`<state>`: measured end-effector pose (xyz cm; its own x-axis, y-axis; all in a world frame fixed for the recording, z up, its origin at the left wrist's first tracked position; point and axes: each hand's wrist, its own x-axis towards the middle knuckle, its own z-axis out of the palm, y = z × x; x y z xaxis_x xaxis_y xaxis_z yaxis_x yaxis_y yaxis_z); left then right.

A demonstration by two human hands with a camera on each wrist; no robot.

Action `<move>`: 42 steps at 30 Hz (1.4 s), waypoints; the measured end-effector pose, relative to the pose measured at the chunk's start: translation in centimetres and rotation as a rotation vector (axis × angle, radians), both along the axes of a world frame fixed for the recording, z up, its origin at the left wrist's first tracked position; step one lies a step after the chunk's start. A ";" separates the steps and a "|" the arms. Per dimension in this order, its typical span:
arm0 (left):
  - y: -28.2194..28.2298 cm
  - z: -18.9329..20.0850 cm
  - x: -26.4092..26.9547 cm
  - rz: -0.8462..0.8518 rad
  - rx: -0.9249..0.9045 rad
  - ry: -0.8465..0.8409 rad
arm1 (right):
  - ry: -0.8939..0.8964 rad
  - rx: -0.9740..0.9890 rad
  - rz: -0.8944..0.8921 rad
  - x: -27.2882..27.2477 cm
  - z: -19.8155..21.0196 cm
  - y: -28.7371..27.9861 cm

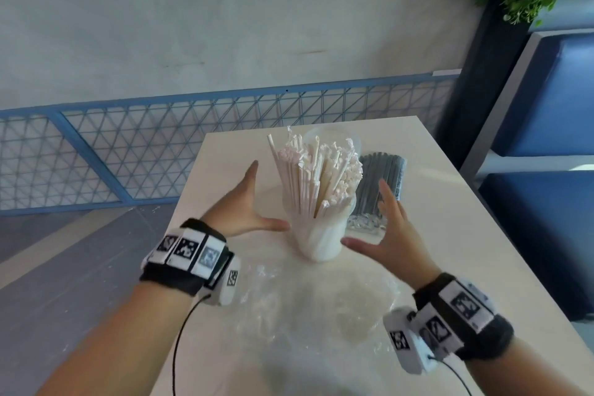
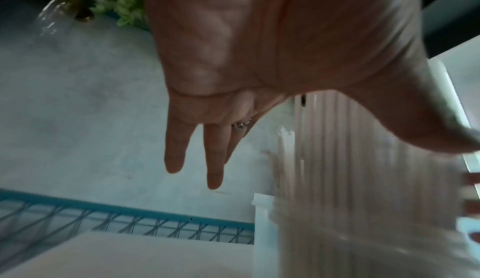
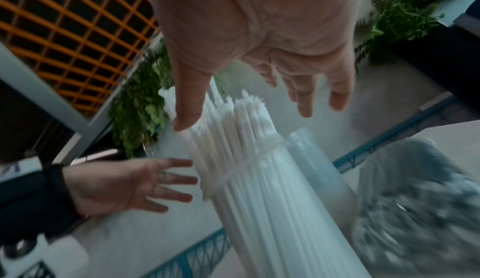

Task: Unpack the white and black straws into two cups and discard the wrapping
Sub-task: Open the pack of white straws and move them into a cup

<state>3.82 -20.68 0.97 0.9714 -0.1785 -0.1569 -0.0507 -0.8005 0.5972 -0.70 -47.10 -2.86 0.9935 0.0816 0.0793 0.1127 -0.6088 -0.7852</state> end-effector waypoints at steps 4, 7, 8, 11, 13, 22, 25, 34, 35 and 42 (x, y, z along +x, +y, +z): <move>-1.5 0.3 3.4 -0.112 -0.015 0.106 | 0.052 0.108 0.103 4.6 1.8 1.1; -3.1 -0.8 4.5 -0.167 -0.184 0.168 | 0.129 0.204 0.211 6.3 2.1 2.6; -3.5 -1.2 4.7 -0.159 -0.248 0.159 | 0.114 0.241 0.218 6.7 1.9 3.1; -4.2 -2.3 4.9 -0.121 -0.354 0.052 | 0.025 0.339 0.209 7.3 0.7 4.8; -4.7 -2.6 5.0 -0.129 -0.346 -0.019 | -0.040 0.387 0.165 7.4 0.3 5.6; -5.0 -0.1 5.4 -0.004 -0.699 -0.145 | -0.249 0.394 0.103 8.7 3.6 6.0; -4.9 1.2 5.4 0.001 -0.732 -0.167 | -0.297 0.404 0.119 8.8 4.6 5.8; -4.1 2.6 4.0 -0.183 -0.406 -0.458 | -0.494 0.161 0.153 8.0 4.9 5.5; -4.3 2.6 3.9 -0.223 -0.327 -0.499 | -0.533 0.087 0.157 8.0 4.8 5.6; -5.1 0.2 3.6 -0.403 0.205 -0.256 | -0.214 -0.409 0.232 8.0 3.0 5.3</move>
<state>7.40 -25.78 1.15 0.8437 -0.5368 0.0058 -0.5029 -0.7864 0.3587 7.33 -41.77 0.17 0.9104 0.3653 0.1944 0.4138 -0.8011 -0.4324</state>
